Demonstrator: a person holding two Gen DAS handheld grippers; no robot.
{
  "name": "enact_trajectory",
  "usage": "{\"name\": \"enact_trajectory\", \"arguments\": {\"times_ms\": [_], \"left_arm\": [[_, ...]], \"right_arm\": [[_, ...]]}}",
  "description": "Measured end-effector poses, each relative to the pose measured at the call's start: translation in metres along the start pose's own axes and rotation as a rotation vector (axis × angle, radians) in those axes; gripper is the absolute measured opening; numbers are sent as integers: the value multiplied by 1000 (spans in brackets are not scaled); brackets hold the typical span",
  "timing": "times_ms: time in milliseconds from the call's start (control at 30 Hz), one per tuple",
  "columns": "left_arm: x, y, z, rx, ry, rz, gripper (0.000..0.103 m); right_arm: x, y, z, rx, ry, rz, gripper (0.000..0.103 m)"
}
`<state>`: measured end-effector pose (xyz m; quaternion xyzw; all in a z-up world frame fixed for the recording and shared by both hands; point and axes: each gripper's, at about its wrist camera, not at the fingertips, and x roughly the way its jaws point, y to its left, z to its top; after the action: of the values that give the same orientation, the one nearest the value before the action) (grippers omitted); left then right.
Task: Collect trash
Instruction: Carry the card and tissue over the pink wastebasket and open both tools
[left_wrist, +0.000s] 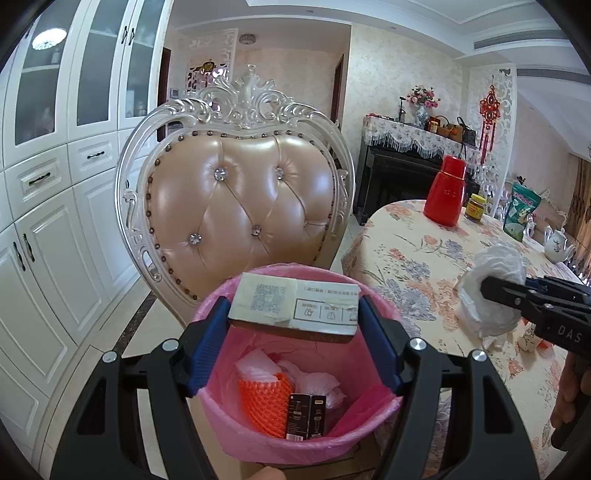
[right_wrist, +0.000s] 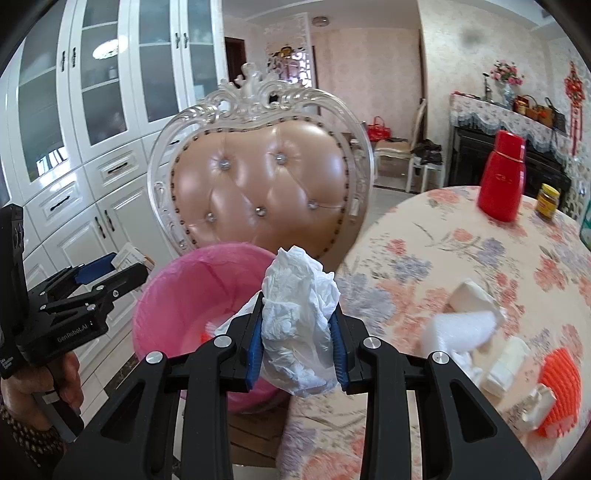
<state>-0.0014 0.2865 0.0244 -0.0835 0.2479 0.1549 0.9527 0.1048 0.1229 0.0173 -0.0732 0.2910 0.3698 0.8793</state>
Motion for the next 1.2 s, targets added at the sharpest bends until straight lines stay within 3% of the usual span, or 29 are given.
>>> {"name": "enact_trajectory", "arguments": {"times_ms": [933,1200], "left_arm": [[-3,24,3,-22,-1,38,69],[2,24,4,-16,12,30,73]], "right_arm": [[52,42,18,-77,61,110,31],[60,39,17,-84,77,105,40]]}}
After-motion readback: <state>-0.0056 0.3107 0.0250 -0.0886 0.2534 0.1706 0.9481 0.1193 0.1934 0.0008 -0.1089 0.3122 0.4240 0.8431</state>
